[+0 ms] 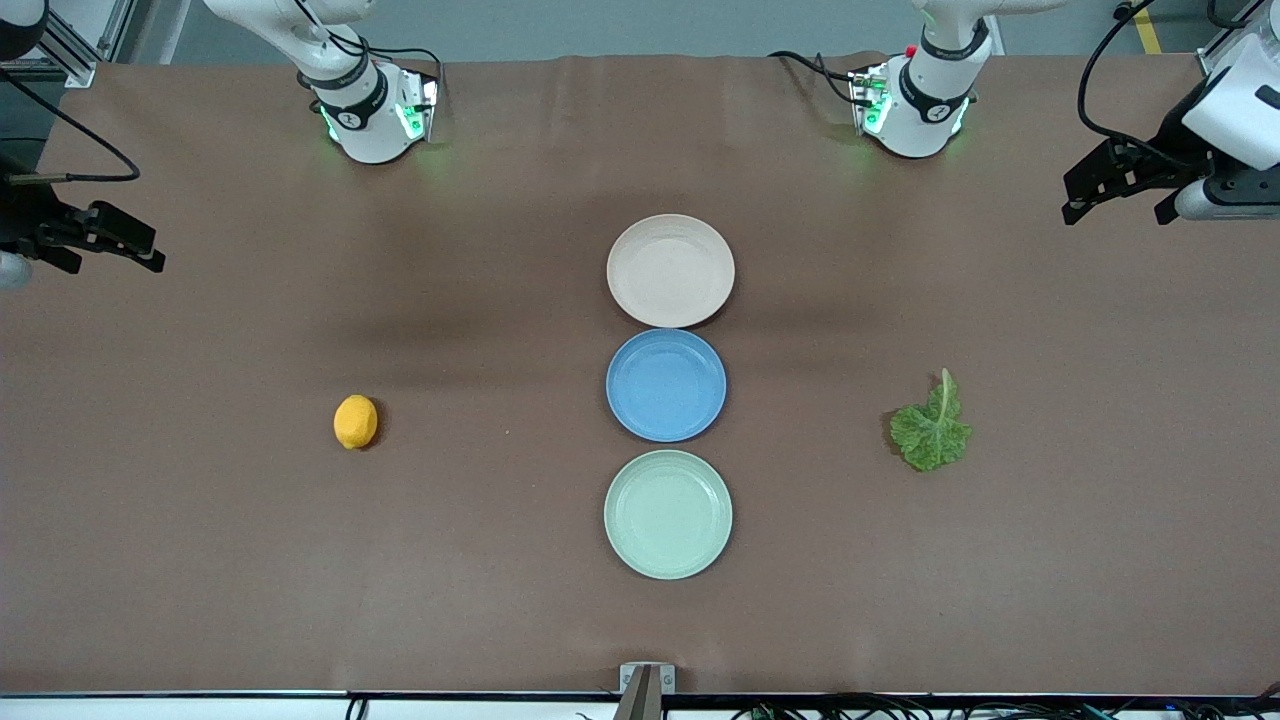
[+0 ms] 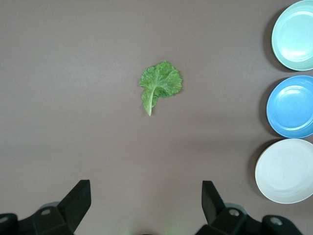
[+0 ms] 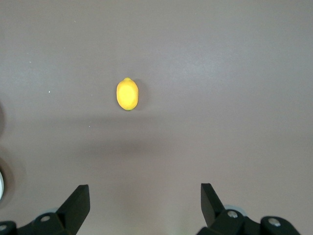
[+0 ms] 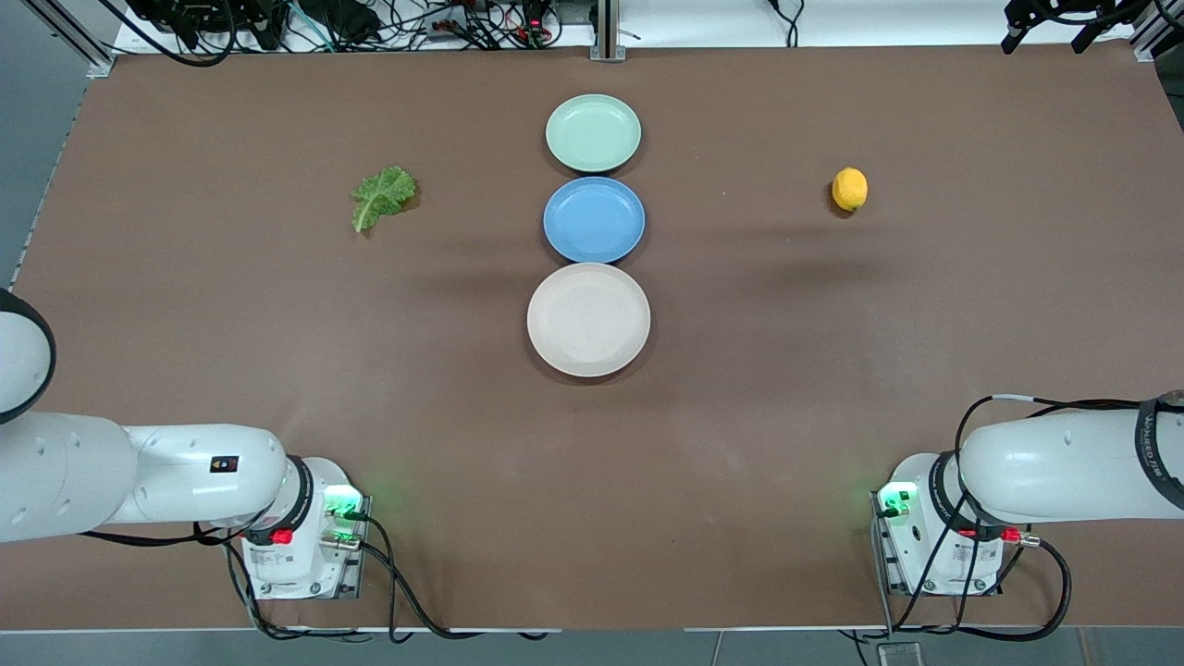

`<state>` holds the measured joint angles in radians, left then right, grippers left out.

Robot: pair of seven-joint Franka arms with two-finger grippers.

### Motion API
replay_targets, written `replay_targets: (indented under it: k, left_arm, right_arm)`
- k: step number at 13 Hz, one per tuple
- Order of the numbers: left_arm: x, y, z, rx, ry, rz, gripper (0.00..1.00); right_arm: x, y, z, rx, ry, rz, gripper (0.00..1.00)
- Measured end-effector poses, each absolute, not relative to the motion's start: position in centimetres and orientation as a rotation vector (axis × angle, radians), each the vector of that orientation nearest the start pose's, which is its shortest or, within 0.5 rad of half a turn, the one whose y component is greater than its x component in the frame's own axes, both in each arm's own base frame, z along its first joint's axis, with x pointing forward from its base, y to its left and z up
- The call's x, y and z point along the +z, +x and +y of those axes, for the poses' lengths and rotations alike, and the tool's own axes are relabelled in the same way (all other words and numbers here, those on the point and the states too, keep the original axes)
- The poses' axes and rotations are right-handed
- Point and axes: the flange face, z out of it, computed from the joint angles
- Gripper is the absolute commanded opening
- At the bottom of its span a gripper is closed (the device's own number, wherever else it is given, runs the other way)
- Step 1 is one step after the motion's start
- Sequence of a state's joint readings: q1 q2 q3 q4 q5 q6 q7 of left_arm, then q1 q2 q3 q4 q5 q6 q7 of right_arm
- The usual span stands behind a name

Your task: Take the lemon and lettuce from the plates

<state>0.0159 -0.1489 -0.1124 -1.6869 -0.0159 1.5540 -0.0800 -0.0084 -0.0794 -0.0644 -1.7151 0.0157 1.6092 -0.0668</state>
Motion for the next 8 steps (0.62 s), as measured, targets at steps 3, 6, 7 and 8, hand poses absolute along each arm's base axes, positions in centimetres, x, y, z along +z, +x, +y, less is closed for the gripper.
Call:
replay_targets:
  k: [3, 6, 7, 8]
  left_arm:
    - [64.81, 50.25, -5.82, -0.028, -3.142, 0.034, 1.00]
    - [64.86, 50.25, -5.85, -0.030, -3.142, 0.035, 1.00]
    - [64.86, 50.25, -5.85, -0.030, -3.142, 0.035, 1.00]
    - [64.86, 50.25, -5.85, -0.030, -3.142, 0.035, 1.00]
  right_arm:
    - [60.14, 52.81, -3.62, 0.061, -3.117, 0.001, 1.00]
    - [60.09, 52.69, -3.33, 0.078, -3.116, -0.009, 1.00]
    - [60.11, 52.67, -3.30, 0.077, -3.116, -0.010, 1.00]
    - [60.14, 52.67, -3.28, 0.076, -3.116, -0.012, 1.00]
